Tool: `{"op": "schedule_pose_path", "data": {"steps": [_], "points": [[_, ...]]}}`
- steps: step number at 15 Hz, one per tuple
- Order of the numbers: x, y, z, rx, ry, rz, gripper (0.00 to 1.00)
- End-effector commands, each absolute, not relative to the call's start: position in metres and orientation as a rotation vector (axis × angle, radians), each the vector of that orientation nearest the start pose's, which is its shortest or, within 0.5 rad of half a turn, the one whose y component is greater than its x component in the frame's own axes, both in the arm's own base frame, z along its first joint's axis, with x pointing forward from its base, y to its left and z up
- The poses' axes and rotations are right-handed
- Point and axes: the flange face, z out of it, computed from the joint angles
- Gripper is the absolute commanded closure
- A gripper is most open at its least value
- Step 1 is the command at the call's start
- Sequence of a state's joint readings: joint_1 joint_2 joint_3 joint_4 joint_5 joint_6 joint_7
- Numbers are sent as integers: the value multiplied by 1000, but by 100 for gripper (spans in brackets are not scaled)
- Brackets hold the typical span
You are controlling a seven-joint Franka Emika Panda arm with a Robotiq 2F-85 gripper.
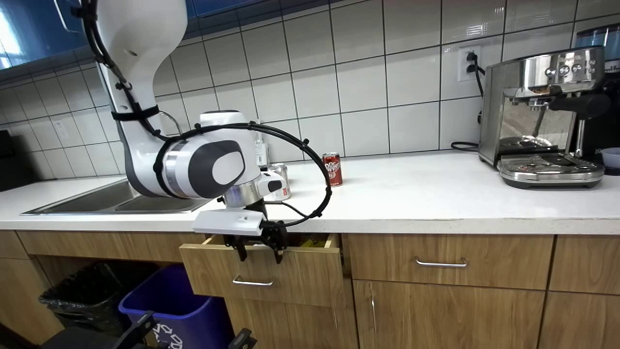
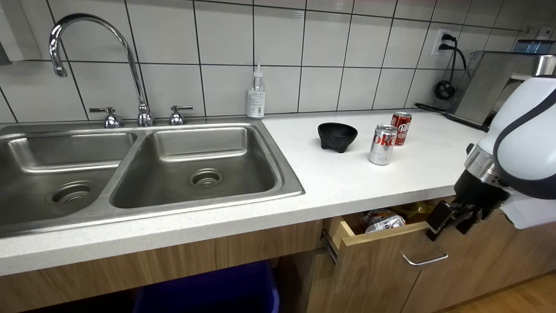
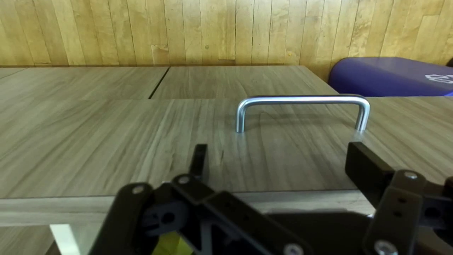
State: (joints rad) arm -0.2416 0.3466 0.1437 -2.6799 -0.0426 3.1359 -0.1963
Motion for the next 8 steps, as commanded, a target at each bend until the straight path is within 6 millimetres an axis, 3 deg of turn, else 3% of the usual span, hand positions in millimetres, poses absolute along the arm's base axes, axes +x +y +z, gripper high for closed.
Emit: {"op": "schedule_pose_path", "data": {"steps": [1, 8], "points": [[441, -37, 145, -3102, -192, -271, 0], [460, -37, 144, -3095, -190, -319, 0]]}}
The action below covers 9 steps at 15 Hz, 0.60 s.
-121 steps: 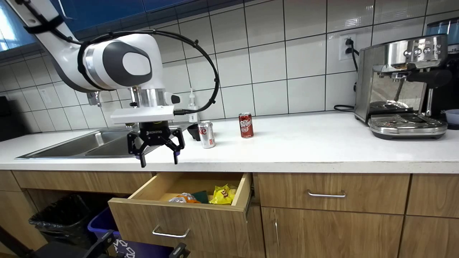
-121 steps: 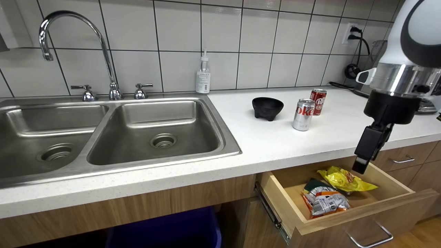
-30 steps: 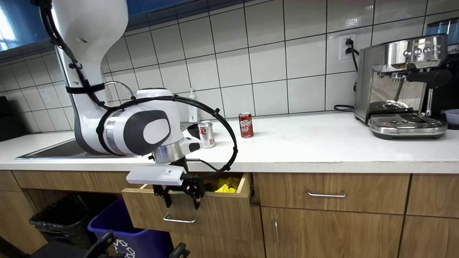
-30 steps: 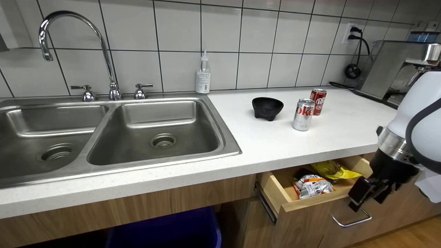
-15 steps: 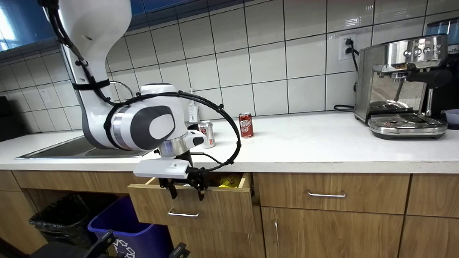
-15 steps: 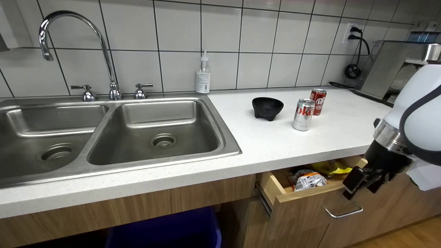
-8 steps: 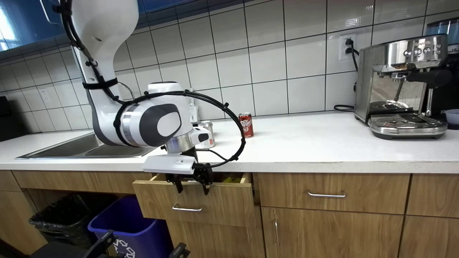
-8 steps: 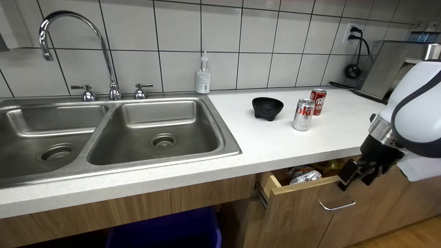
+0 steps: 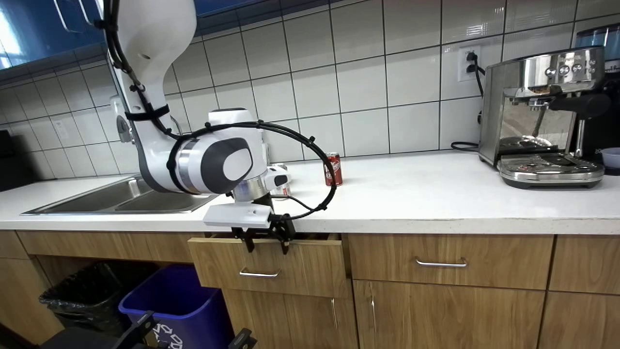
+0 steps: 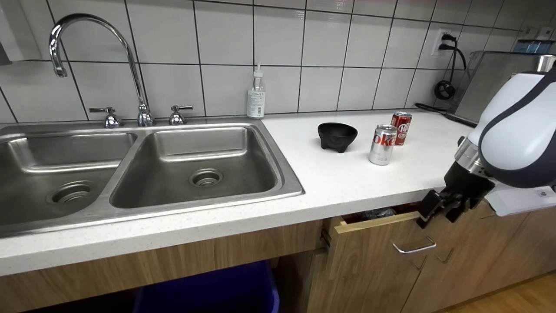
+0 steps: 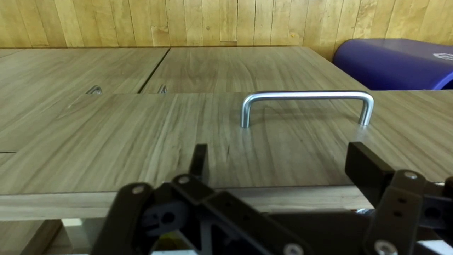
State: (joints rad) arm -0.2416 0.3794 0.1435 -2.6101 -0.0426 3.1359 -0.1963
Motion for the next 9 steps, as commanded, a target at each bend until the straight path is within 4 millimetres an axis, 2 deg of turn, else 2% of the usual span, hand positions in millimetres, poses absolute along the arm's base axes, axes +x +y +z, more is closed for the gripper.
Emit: {"op": "schedule_pose_path", "data": {"steps": [1, 4, 9], "points": [[462, -36, 143, -3093, -192, -320, 0], [460, -34, 147, -3090, -195, -328, 0], [440, -31, 151, -3072, -192, -337, 0]]}}
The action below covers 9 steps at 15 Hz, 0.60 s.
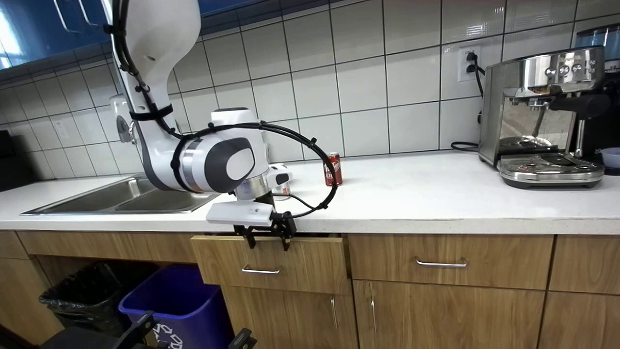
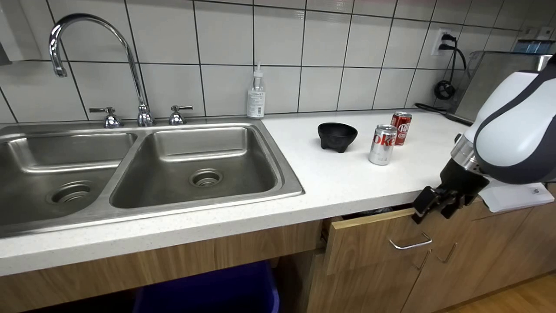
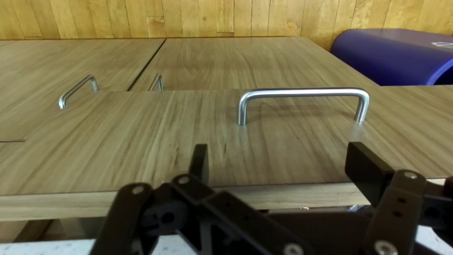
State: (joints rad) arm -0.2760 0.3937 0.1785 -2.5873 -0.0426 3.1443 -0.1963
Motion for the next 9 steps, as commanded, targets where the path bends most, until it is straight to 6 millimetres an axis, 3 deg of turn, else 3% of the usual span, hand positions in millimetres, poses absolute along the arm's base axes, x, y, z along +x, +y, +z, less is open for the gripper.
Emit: {"op": "schedule_pose_path", "data": {"steps": [1, 9], "points": [[436, -30, 151, -3067, -184, -334, 0], [401, -22, 161, -3050, -200, -292, 0]]}}
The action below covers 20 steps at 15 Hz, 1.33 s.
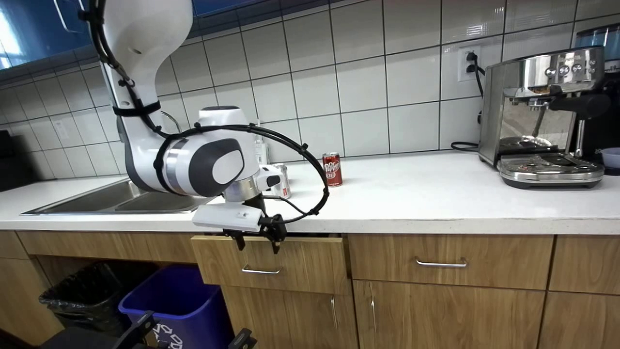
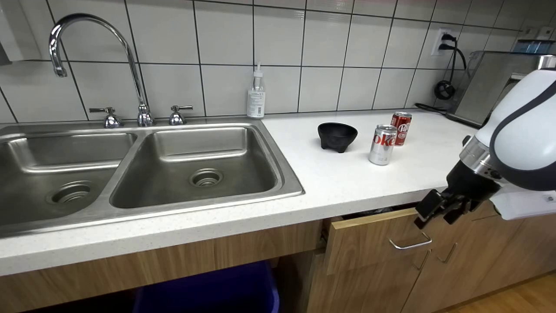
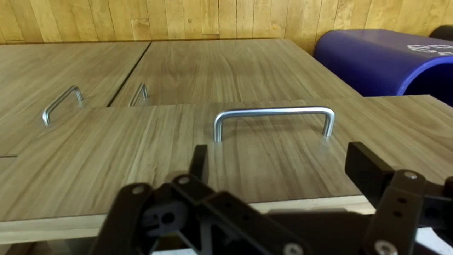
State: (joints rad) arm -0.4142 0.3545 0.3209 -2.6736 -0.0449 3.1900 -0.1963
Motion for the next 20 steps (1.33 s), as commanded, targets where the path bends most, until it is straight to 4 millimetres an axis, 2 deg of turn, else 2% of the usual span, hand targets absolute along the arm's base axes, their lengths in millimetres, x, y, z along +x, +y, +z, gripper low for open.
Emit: {"op": "schedule_pose_path", "data": {"steps": [1, 7, 12, 20], "points": [[398, -21, 164, -3051, -197, -279, 0], [386, -16, 187, -3075, -186, -192, 0], [396, -13, 218, -3111, -117, -219, 0], [393, -14, 260, -3126, -4, -180, 0]]}}
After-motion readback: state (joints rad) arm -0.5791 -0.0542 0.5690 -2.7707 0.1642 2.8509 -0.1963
